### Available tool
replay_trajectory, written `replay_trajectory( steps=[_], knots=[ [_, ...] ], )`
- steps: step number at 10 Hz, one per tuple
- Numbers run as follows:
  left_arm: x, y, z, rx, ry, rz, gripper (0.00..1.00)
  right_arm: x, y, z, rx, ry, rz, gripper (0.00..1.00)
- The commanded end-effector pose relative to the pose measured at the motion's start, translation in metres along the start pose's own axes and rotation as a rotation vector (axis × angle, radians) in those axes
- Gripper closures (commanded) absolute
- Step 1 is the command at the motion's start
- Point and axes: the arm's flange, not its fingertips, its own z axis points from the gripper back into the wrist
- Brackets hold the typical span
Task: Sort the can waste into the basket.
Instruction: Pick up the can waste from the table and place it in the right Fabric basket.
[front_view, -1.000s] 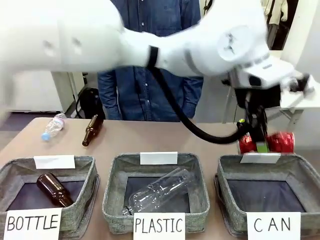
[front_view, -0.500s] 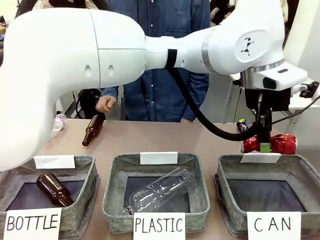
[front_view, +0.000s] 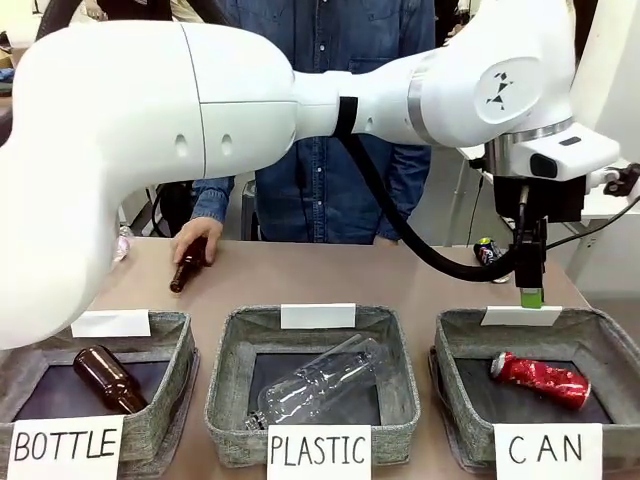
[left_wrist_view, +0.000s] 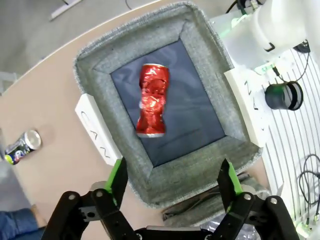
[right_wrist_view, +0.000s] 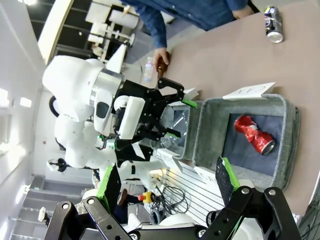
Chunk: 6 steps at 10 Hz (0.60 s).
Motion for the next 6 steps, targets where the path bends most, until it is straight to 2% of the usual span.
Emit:
replay_trajectory(
  steps=[1, 3, 4, 5, 6],
  knots=[
    [0.007, 0.009, 0.008, 0.008, 0.028, 0.018, 0.0, -0.003, 0.001, 0.0, 0.016, -0.008, -0.005, 0.0],
    [0.003, 0.009, 0.016, -0.001, 0.029, 0.028, 0.0, -0.003, 0.001, 0.0, 0.016, -0.008, -0.005, 0.0],
    [-0.002, 0.006, 0.024, -0.057, 0.062, 0.046, 0.0, -0.003, 0.001, 0.0, 0.016, -0.008, -0.005, 0.0],
    [-0.011, -0.007, 0.04, -0.093, 0.126, 0.039, 0.0, 0.0, 0.0, 0.0, 0.0, 0.0, 0.0, 0.0],
    [-0.03, -0.04, 0.071, -0.092, 0.197, 0.017, 0.0, 0.004, 0.001, -0.009, 0.01, 0.047, -0.001, 0.0]
  ],
)
